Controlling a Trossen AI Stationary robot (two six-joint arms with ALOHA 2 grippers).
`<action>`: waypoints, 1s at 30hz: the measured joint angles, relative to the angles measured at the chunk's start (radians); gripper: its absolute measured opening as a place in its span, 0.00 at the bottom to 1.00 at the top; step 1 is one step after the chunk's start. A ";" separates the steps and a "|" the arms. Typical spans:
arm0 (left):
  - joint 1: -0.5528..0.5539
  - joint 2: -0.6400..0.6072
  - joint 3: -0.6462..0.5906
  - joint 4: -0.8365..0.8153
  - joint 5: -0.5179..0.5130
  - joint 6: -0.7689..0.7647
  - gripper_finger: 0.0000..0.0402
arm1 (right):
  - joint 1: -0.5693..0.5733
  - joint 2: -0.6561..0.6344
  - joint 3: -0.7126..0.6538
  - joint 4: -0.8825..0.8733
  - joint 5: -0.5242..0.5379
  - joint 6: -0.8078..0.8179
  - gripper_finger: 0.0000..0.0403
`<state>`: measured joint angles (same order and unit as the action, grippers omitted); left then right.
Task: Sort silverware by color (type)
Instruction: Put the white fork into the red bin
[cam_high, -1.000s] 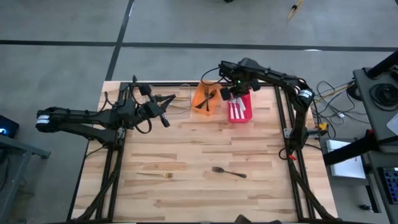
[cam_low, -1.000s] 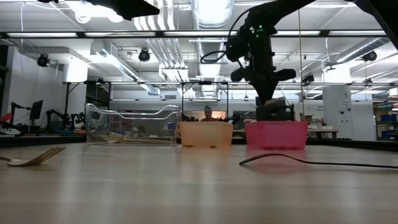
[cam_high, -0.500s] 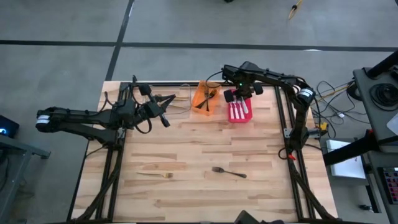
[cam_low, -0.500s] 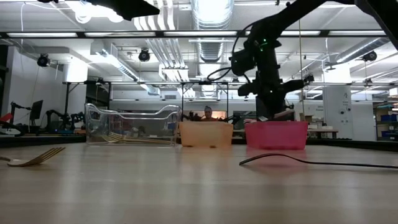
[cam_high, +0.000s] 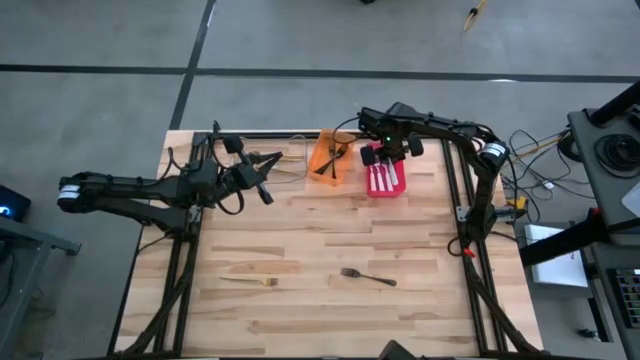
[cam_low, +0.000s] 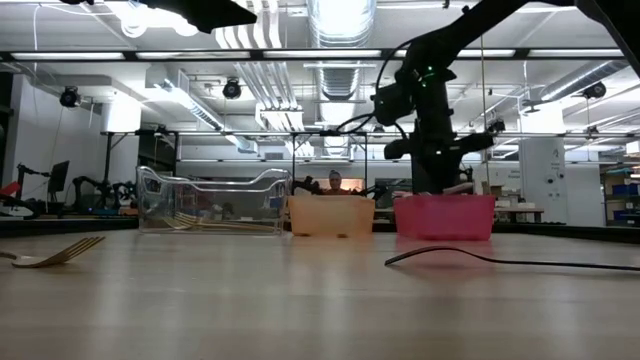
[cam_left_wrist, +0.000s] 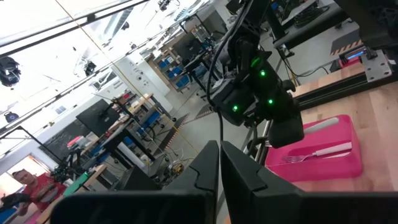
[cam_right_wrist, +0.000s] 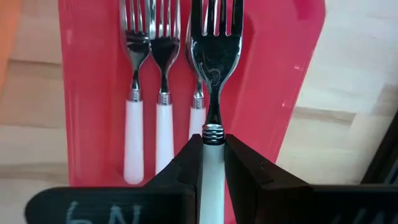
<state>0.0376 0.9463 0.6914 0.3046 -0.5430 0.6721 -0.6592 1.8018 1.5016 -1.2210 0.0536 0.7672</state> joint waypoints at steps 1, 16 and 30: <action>0.000 0.000 0.000 0.000 0.000 0.000 0.00 | 0.000 0.000 -0.005 0.007 0.000 0.001 0.10; 0.002 0.000 0.000 0.000 0.000 0.000 0.00 | 0.007 -0.020 -0.107 0.093 0.011 0.080 0.10; 0.004 0.000 0.000 0.000 0.000 0.000 0.00 | 0.009 -0.020 -0.129 0.116 0.028 0.105 0.10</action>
<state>0.0414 0.9463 0.6914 0.3050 -0.5426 0.6720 -0.6502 1.7821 1.3724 -1.1053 0.0812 0.8722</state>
